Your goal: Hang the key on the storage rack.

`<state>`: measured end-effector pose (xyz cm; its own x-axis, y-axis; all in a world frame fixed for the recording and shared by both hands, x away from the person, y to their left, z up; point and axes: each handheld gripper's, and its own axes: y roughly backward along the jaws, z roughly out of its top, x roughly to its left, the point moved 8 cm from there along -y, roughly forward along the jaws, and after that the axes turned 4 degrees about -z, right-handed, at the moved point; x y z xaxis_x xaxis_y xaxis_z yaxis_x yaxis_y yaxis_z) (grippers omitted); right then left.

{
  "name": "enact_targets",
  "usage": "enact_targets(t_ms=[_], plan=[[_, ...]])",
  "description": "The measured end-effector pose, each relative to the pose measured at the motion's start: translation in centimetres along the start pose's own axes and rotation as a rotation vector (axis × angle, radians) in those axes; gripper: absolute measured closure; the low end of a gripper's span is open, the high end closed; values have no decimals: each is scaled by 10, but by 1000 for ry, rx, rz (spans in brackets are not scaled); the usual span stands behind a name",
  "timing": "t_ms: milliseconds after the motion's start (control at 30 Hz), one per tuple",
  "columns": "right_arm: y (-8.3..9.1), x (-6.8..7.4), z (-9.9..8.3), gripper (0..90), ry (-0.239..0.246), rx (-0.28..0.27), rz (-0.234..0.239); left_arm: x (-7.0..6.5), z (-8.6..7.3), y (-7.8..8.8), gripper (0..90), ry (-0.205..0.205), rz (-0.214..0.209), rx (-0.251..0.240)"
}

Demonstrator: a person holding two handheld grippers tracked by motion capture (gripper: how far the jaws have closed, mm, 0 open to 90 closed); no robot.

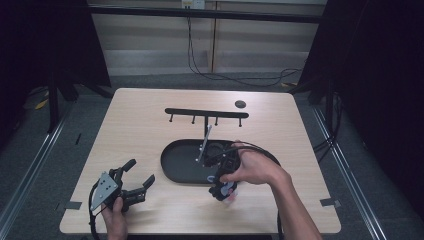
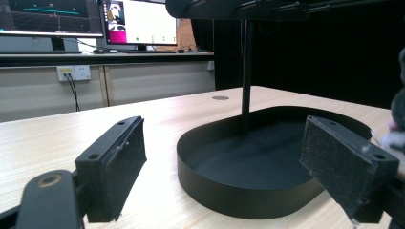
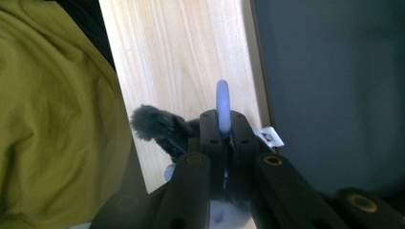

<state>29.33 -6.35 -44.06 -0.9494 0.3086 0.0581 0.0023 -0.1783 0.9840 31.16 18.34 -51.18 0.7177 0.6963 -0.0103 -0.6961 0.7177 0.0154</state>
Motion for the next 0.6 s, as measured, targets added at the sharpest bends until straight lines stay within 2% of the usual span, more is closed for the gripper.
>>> enact_targets(t_ms=[133, 367, 467, 600], plan=[[8, -2, 1, 875, -5, 0, -2, 0, 0, 0, 152, 1, 0, 0], [18, -17, 7, 875, 15, -1, -24, 0, 0, 0, 152, -1, 0, 0], [24, -19, 11, 875, 23, -17, -30, 0, 0, 0, 152, -6, 1, 0], [31, -21, 14, 875, 19, -4, -38, 1, 0, 0, 152, -6, 1, 0]])
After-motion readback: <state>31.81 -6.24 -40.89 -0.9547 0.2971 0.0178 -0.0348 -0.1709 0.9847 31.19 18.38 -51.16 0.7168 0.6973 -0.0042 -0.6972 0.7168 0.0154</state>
